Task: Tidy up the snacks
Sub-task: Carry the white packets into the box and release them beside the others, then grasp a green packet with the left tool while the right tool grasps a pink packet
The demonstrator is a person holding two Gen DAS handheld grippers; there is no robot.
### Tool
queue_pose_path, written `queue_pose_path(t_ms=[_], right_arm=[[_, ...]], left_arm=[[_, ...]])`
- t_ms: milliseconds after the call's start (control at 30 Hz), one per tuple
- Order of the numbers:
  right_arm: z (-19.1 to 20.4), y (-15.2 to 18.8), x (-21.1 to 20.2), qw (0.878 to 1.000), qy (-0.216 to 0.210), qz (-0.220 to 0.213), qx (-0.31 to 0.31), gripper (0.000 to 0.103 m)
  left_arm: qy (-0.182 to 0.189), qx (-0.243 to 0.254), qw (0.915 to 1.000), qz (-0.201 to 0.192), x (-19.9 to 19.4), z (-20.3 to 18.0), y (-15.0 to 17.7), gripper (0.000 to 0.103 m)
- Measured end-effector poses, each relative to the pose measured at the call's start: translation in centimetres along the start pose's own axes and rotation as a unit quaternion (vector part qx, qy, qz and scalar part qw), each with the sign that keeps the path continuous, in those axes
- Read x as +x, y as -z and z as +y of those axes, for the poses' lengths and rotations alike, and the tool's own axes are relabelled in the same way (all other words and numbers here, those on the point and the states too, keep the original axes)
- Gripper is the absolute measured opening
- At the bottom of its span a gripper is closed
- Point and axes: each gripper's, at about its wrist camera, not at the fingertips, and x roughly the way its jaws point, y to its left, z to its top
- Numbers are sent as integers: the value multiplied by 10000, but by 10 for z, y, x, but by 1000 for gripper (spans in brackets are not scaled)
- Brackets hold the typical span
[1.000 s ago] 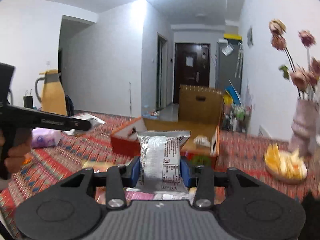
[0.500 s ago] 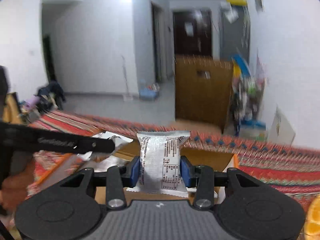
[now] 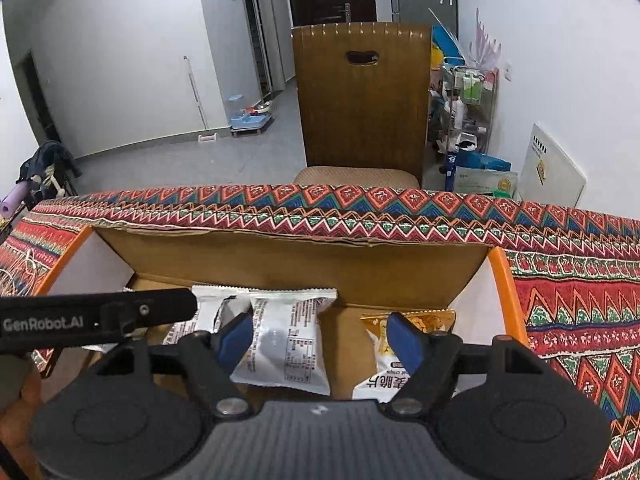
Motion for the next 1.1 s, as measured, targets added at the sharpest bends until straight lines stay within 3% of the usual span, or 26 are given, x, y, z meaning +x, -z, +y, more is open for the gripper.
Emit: queue_pose_path(t_ms=[267,400,633,833,1033,1100], right_arm=[[17,1,-32,9988,227,-295,-321,75],[17,-1,-79,9979,185,-498,-373,78],[19,6,-189,9942,161,-875,-610,94],[16,41,-282,9906,-50,-1173,-704,96],[17,101,-352,9864,-219,-1437,-762,98],[18,125,-369,9851,-376,-1504,-746,103]], left_arm=[[-46,219,9995,-240,-51,-18,-8,70],[-123,453,9977,-482,-102,-28,-6,72],[44,840,9937,-742,-197,-56,11,83],[102,1172,9851,-1250,-290,-74,58,93],[237,1380,9769,-1612,-365,-76,127,99],[261,1375,9740,-1782,-385,-73,151,102]])
